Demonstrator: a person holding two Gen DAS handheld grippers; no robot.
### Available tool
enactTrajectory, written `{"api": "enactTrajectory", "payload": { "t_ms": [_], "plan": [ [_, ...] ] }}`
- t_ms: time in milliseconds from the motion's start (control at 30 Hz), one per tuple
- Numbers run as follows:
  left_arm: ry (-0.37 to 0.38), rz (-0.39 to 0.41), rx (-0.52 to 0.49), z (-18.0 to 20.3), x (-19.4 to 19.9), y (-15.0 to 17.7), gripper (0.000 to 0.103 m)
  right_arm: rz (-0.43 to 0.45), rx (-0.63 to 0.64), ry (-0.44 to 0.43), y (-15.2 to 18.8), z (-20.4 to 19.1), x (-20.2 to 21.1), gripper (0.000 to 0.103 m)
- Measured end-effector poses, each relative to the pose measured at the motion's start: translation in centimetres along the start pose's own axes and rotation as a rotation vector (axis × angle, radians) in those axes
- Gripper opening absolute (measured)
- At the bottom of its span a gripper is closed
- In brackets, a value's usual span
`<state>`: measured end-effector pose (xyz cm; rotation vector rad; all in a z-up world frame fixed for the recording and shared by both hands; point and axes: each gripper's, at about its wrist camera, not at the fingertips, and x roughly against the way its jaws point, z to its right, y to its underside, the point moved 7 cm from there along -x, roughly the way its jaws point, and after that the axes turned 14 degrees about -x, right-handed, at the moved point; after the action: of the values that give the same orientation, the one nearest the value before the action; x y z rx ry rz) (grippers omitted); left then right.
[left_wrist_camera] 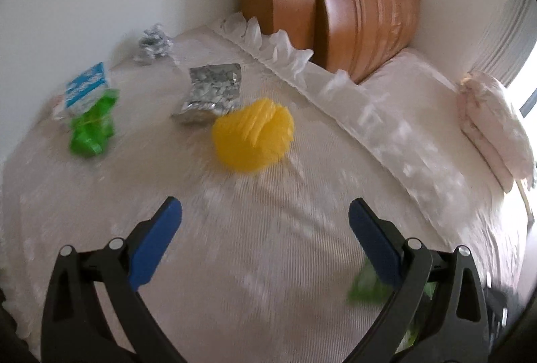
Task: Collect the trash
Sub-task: 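Grasp the yellow mesh ball with the left tool while the right tool holds the green bag, then carry both items to the wastebasket and open both tools over it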
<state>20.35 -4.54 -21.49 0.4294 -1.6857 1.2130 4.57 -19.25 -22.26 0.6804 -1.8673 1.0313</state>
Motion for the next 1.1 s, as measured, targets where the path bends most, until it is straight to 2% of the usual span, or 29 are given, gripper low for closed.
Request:
{"api": "enactTrajectory", "payload": {
  "t_ms": [67, 200, 233, 267, 333, 367, 433, 533, 633, 733, 800, 833, 867, 933, 1000, 1033, 1100],
  "plan": [
    [-0.005, -0.012, 0.014, -0.1, -2.2, -1.4, 0.095, -0.015, 0.014, 0.008, 1.0, 0.0, -0.1, 0.044],
    [-0.06, -0.035, 0.0, -0.4, -5.3, -2.8, 0.095, -0.044, 0.021, 0.008, 2.5, 0.3, -0.6, 0.045],
    [-0.068, -0.037, -0.003, -0.4, -5.7, -3.0, 0.092, -0.056, 0.021, 0.008, 2.9, 0.3, -0.8, 0.05],
    [-0.072, -0.039, -0.002, -0.6, -6.2, -3.1, 0.089, -0.056, 0.02, 0.016, 3.2, 0.4, -0.9, 0.062],
    [-0.067, -0.041, 0.007, -0.9, -6.7, -3.0, 0.074, -0.037, 0.017, 0.032, 3.3, 0.7, -0.7, 0.077],
    [-0.065, -0.042, 0.01, -1.1, -7.0, -2.9, 0.07, -0.032, 0.011, 0.03, 3.3, 0.9, -0.5, 0.081],
    [-0.074, -0.042, -0.002, -1.3, -7.2, -2.7, 0.054, -0.033, -0.002, 0.017, 3.4, 1.0, -0.5, 0.083],
    [-0.073, -0.031, -0.043, -1.4, -6.9, -2.5, 0.04, -0.05, -0.026, -0.004, 2.9, 1.4, -0.5, 0.085],
    [-0.04, -0.02, -0.054, -1.4, -6.0, -2.0, 0.032, -0.063, 0.01, 0.003, 2.6, 1.1, -0.8, 0.085],
    [-0.01, -0.002, -0.045, -1.7, -4.1, -1.1, 0.029, -0.077, 0.1, 0.025, 2.3, -0.2, -1.4, 0.085],
    [-0.001, 0.013, -0.039, -1.9, -2.6, -0.4, 0.029, -0.088, 0.154, 0.069, 2.4, -0.5, -2.0, 0.082],
    [-0.001, 0.018, -0.038, -2.0, -2.0, -0.2, 0.029, -0.1, 0.177, 0.088, 2.5, -0.6, -2.4, 0.071],
    [-0.002, 0.024, -0.037, -2.2, -1.1, 0.2, 0.029, -0.118, 0.176, 0.071, 2.7, -0.8, -2.6, 0.06],
    [-0.004, 0.032, -0.035, -2.6, 0.3, 1.0, 0.028, -0.129, 0.161, 0.046, 2.9, -1.1, -2.6, 0.046],
    [-0.016, 0.048, -0.023, -3.2, 2.1, 2.1, 0.028, -0.117, 0.145, 0.041, 2.9, -1.2, -2.4, 0.043],
    [-0.024, 0.057, -0.018, -3.6, 3.2, 2.8, 0.028, -0.112, 0.12, 0.019, 2.8, -1.2, -2.2, 0.036],
    [-0.04, 0.071, -0.01, -4.3, 5.1, 4.1, 0.028, -0.112, 0.075, -0.026, 2.7, -1.2, -2.0, 0.034]
  ]
}}
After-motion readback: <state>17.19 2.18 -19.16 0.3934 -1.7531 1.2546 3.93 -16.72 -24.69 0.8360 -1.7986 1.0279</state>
